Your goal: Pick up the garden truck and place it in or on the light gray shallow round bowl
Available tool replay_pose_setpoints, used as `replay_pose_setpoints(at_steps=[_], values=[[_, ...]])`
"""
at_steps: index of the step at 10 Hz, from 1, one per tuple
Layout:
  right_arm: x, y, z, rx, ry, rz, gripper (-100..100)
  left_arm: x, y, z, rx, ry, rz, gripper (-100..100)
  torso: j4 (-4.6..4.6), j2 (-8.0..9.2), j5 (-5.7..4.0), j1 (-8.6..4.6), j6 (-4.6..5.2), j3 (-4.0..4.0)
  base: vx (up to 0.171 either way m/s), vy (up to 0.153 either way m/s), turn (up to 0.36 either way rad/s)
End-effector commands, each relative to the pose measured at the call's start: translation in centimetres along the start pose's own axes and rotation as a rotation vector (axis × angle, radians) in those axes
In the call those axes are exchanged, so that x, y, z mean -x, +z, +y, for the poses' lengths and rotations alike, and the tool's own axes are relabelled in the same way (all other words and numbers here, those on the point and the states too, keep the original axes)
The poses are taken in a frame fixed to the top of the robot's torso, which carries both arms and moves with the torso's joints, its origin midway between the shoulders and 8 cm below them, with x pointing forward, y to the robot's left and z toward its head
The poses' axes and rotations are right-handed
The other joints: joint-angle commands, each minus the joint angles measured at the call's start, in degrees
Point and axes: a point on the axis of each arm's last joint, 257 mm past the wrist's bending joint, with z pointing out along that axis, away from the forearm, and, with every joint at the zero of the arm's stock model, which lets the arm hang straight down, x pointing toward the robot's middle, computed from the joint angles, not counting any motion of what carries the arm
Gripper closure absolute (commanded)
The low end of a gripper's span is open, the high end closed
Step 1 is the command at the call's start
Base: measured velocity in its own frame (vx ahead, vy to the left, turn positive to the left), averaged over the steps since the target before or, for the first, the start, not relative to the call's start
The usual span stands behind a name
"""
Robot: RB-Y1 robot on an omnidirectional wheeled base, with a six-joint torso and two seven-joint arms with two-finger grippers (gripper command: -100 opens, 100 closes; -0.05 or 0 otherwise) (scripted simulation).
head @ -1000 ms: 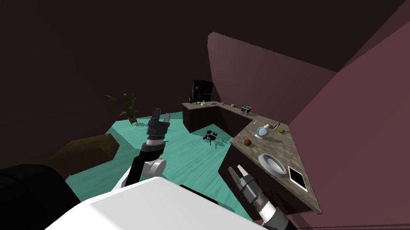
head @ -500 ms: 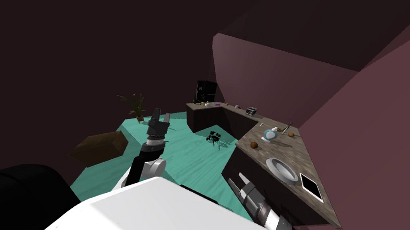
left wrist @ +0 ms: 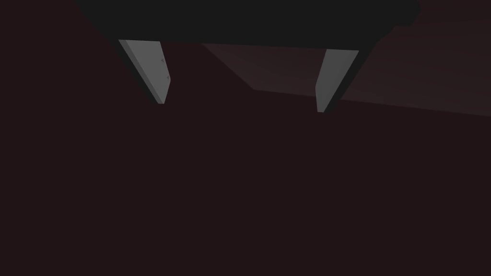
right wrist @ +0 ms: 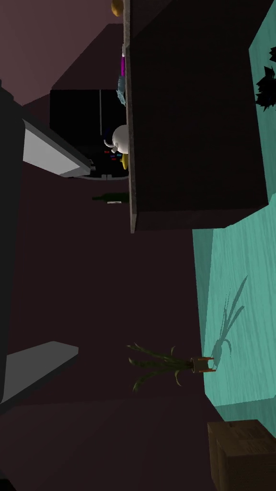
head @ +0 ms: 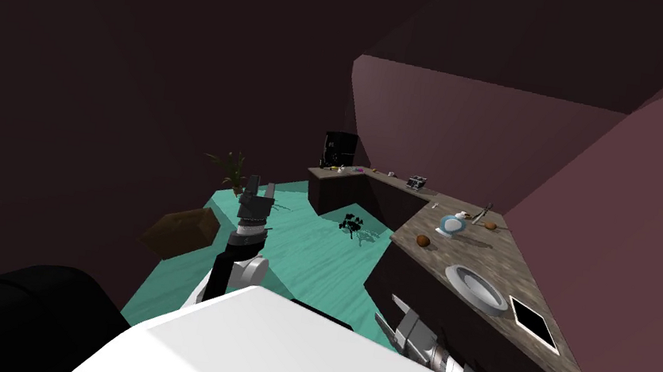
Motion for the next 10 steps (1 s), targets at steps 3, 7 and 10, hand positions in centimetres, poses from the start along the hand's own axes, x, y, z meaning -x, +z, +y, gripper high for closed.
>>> replay_pose_setpoints(at_steps=[3, 7, 10], values=[[-2.8, -1.1, -0.5, 0.015, -0.107, 0.106, -100, 0.0, 0.0, 0.0, 0.000, 0.000, 0.000, 0, -0.01, -0.02, 0.01, 0.05, -0.01, -0.01, -0.004, 0.037, 0.102], [-7.4, -3.8, -1.5, 0.052, -0.269, 0.275, -100, 0.0, 0.0, 0.0, 0.000, 0.000, 0.000, 0, -0.02, -0.08, 0.01, 0.08, -0.03, -0.05, 0.010, 0.050, 0.155], [-9.7, -5.7, -2.3, 0.083, -0.370, 0.370, -100, 0.0, 0.0, 0.0, 0.000, 0.000, 0.000, 0, -0.02, -0.09, -0.01, 0.01, -0.04, -0.05, 0.017, 0.028, 0.099]])
